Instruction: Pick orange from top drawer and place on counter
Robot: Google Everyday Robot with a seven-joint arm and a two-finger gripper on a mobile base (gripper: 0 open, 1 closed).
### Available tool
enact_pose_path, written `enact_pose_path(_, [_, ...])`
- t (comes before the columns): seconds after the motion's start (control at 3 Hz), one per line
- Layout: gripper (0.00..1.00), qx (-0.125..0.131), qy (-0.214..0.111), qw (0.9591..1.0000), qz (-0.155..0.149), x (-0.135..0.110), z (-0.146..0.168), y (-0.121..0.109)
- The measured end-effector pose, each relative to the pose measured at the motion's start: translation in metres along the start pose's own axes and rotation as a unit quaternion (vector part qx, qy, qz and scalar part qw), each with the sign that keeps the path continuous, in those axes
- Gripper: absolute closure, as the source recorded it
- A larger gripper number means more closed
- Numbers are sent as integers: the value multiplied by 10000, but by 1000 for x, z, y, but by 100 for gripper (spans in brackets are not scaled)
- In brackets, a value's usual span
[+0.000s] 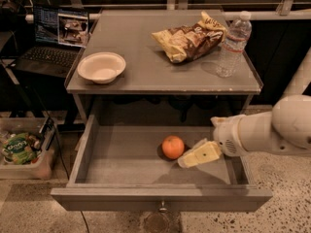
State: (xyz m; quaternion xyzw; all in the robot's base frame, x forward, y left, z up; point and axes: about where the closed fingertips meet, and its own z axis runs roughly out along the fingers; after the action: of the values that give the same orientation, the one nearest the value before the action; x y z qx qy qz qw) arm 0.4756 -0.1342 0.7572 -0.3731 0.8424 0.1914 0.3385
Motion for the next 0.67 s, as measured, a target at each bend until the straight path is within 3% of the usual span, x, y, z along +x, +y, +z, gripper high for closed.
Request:
enact_pose_path(0.33, [0,-116,-25,9998,141,7,49,-4])
enact_pose_path(0.67, [0,-190,4,9998,108,6,76,-7])
